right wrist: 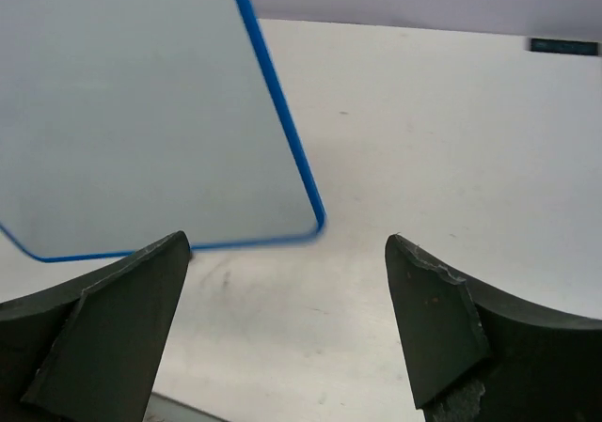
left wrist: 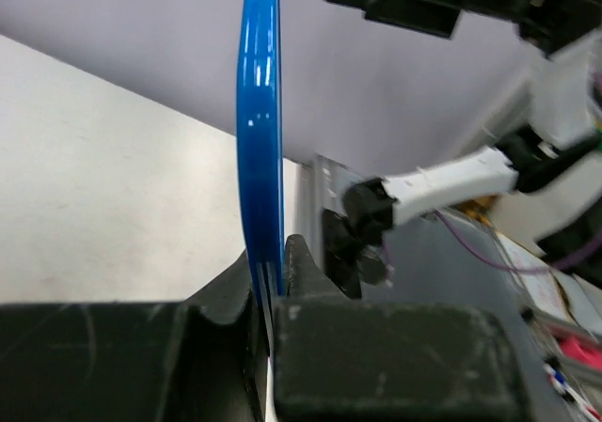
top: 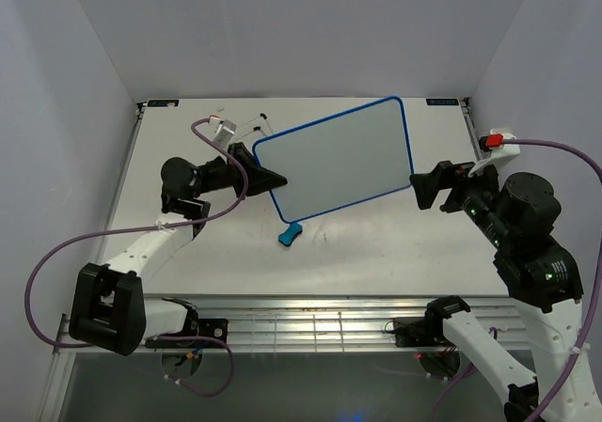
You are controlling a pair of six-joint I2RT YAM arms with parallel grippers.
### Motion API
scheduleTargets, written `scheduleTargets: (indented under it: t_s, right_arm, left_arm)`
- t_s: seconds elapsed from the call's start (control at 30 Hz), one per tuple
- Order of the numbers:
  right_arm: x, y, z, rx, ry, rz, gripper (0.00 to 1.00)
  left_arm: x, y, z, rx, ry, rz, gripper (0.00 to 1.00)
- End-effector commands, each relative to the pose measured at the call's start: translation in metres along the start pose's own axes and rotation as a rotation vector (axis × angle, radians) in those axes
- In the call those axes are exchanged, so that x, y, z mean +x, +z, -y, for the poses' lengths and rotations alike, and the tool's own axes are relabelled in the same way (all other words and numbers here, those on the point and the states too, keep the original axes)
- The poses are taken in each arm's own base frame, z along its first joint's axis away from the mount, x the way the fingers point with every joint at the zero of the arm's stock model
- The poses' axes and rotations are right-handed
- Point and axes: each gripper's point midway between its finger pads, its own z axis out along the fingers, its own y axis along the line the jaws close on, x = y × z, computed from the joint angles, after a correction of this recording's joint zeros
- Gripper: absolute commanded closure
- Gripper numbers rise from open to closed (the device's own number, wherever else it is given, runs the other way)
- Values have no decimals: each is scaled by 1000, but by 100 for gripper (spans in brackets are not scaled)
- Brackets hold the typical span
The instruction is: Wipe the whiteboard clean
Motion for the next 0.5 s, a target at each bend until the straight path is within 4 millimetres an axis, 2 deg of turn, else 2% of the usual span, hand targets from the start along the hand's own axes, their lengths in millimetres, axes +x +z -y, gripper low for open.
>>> scheduleTargets:
  t_s: [0.0,0.07,0.13,0.17,0.2,0.23,0.27,0.3,0.33,0.47]
  right_arm:
    - [-16,-34,64,394,-24,53,10]
    - [-19,-45,61,382,-33,85,10]
    - [-11,-37,46,280,-44,76,10]
    - [-7,-37,38,234,-47,82,10]
    - [9,-26,33,182,-59,49,10]
    - [19,-20,21,102,-65,25,10]
    - [26,-19,17,75,-66,15,10]
    - [40,-13,16,54,-60,-17,10]
    - [47,-11,14,35,-56,-26,10]
    - [63,-14,13,15,-51,-16,10]
  left_arm:
    - [-49,-5,-44,-302,180,164,100]
    - [-52,-16,-70,-442,243,164,100]
    - [-66,-25,-89,-512,289,167,100]
    - [-70,-29,-96,-520,325,151,100]
    - [-60,-28,-110,-490,314,101,100]
    - [-74,-35,-117,-493,344,100,100]
    - [-74,-37,-123,-465,362,77,100]
    - [-76,-39,-124,-418,381,56,100]
    - [-82,-40,-135,-415,379,54,100]
    - [-92,-55,-153,-422,455,30,100]
